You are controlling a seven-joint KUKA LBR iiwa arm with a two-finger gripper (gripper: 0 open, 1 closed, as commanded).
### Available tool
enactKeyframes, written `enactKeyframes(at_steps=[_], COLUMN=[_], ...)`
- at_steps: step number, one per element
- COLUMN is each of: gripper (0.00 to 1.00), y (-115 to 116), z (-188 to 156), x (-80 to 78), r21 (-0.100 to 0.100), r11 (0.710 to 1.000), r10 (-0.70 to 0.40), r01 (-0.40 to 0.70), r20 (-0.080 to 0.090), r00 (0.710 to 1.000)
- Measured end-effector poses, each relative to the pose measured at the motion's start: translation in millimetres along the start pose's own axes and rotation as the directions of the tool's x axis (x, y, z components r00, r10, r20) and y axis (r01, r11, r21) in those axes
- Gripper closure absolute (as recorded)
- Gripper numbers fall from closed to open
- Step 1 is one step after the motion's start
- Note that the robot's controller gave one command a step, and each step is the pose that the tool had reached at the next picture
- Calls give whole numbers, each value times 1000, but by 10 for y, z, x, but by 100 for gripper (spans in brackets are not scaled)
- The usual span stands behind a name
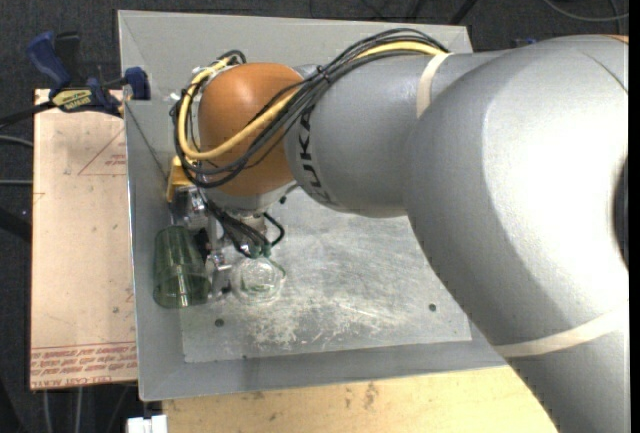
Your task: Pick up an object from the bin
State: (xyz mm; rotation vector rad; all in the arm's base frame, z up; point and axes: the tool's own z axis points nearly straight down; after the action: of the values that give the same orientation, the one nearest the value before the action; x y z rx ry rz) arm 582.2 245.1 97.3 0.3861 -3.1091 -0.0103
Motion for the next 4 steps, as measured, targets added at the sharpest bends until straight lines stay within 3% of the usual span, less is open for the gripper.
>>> enactKeyframes(at_steps=[4], gripper=[100], y=[0], z=[0], x=[0], r21=[0], r11=[1000], r10=[0], r01=[0], r20=[0], r00=[1000])
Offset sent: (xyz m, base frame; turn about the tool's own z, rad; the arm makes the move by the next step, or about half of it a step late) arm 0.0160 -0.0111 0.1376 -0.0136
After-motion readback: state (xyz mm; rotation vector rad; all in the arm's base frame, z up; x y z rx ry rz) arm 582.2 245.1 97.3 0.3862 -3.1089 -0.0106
